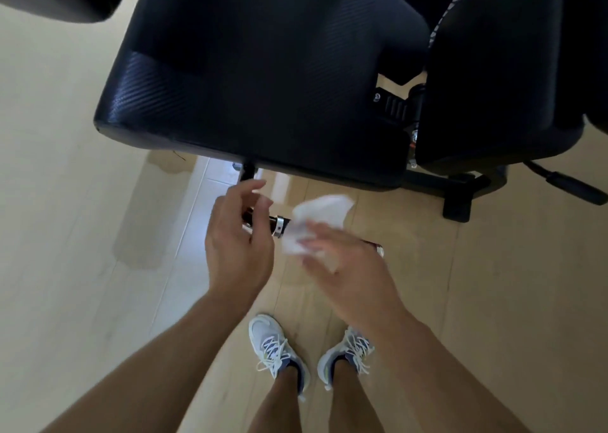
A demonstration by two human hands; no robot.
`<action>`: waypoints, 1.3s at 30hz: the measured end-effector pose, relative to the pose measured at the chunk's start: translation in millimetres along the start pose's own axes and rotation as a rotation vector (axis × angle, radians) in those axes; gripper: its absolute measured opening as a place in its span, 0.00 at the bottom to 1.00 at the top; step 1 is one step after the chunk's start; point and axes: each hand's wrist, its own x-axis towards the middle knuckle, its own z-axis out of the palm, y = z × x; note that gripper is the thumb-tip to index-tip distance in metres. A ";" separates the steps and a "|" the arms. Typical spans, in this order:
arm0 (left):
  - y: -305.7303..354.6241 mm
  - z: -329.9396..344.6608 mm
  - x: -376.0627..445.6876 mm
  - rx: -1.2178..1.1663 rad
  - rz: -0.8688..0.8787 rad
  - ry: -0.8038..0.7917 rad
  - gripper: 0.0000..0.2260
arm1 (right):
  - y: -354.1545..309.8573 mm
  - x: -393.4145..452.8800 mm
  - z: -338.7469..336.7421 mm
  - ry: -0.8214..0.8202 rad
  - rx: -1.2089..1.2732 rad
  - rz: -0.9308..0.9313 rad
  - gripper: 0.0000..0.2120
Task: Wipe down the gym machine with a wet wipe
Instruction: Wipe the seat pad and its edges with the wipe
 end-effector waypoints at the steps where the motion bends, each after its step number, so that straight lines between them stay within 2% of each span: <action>1: -4.3 2.6 12.3 0.062 0.056 -0.015 0.08 | 6.5 -2.3 7.8 -0.096 -0.005 0.013 0.21; 3: -12.2 12.0 36.0 0.193 0.140 -0.088 0.08 | 13.8 -2.8 15.2 -0.056 0.114 0.050 0.20; 5: -19.7 25.5 53.3 0.319 0.155 -0.192 0.13 | 15.9 3.1 17.2 0.113 0.139 0.098 0.09; 6: -24.2 31.6 58.7 0.388 0.165 -0.217 0.17 | 15.6 8.5 18.0 0.165 0.131 0.125 0.08; 7: -27.2 35.3 61.7 0.448 0.186 -0.219 0.22 | 12.9 15.5 19.4 0.183 0.129 0.141 0.12; 9: -30.2 35.9 63.9 0.515 0.245 -0.210 0.26 | 8.9 26.6 25.9 0.119 0.118 0.170 0.23; 11: -28.8 33.3 66.2 0.616 0.311 -0.275 0.25 | 8.0 31.7 34.7 0.033 -0.014 0.181 0.28; 13: -23.0 33.4 69.7 0.711 0.342 -0.390 0.23 | 11.4 34.6 39.2 0.028 -0.191 0.139 0.26; 15: -23.5 34.1 74.2 0.702 0.320 -0.461 0.22 | 11.1 39.1 41.2 0.003 -0.310 0.113 0.19; 18: -34.2 32.1 74.4 0.573 0.321 -0.383 0.24 | 4.2 48.7 48.1 -0.035 -0.368 0.039 0.12; 20: -38.4 32.8 70.8 0.504 0.332 -0.299 0.24 | 3.5 48.6 50.9 -0.012 -0.356 -0.022 0.13; 23: -40.9 34.3 67.2 0.467 0.385 -0.201 0.23 | 18.2 30.6 42.5 -0.034 -0.322 -0.092 0.27; 25: -41.5 34.0 65.5 0.482 0.419 -0.192 0.22 | 33.9 15.6 29.5 -0.056 -0.248 -0.122 0.31; 30: -39.4 32.1 64.8 0.479 0.507 -0.170 0.21 | 44.8 22.7 19.1 0.005 -0.039 -0.052 0.24; 34: -39.4 32.1 64.6 0.501 0.543 -0.127 0.19 | 22.0 45.1 36.5 -0.036 0.040 -0.054 0.18; 36: -41.1 32.5 65.1 0.502 0.553 -0.128 0.19 | 21.8 45.9 35.6 -0.057 0.003 -0.077 0.19; 39: -42.8 33.6 65.9 0.498 0.554 -0.148 0.21 | 41.8 36.1 20.5 -0.066 -0.224 -0.068 0.21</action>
